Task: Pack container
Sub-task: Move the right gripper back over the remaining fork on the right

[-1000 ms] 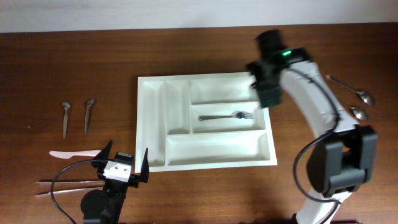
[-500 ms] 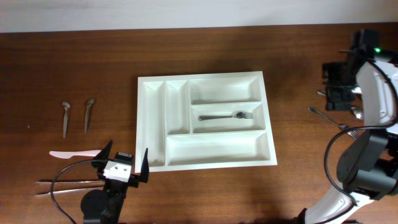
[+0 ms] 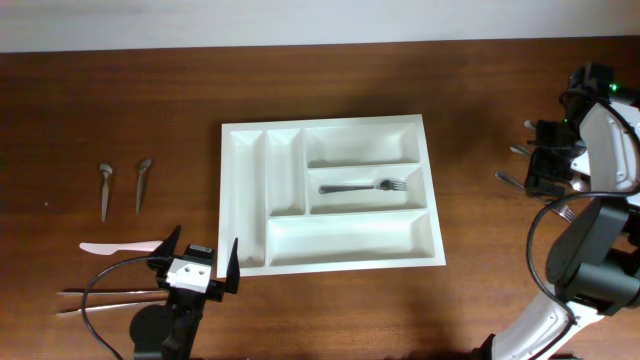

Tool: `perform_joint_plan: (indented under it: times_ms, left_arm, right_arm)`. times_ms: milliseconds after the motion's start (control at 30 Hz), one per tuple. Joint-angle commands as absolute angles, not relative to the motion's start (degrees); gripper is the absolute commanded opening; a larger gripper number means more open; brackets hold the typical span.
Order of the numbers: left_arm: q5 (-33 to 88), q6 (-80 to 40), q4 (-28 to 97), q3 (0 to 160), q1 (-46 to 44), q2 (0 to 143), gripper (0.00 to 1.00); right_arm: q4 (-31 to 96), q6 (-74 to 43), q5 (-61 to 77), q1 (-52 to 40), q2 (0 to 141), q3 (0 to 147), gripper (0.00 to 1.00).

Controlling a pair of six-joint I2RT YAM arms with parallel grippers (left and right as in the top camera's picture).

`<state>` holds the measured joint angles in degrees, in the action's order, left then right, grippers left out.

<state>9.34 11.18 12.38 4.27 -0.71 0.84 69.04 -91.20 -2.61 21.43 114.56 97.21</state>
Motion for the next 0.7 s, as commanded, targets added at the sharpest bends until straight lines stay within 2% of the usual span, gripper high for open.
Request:
perform_joint_plan:
  times_ms: [0, 667]
  left_arm:
    - [8.95, 12.12, 12.16, 3.86, -0.47, 0.30, 0.99]
    - [8.97, 12.12, 12.19, 3.86, -0.47, 0.30, 0.99]
  right_arm:
    - [69.76, -93.49, -4.93, 24.08, 116.55, 96.42, 0.99]
    - [69.32, -91.15, -4.80, 25.85, 124.07, 95.50, 0.99]
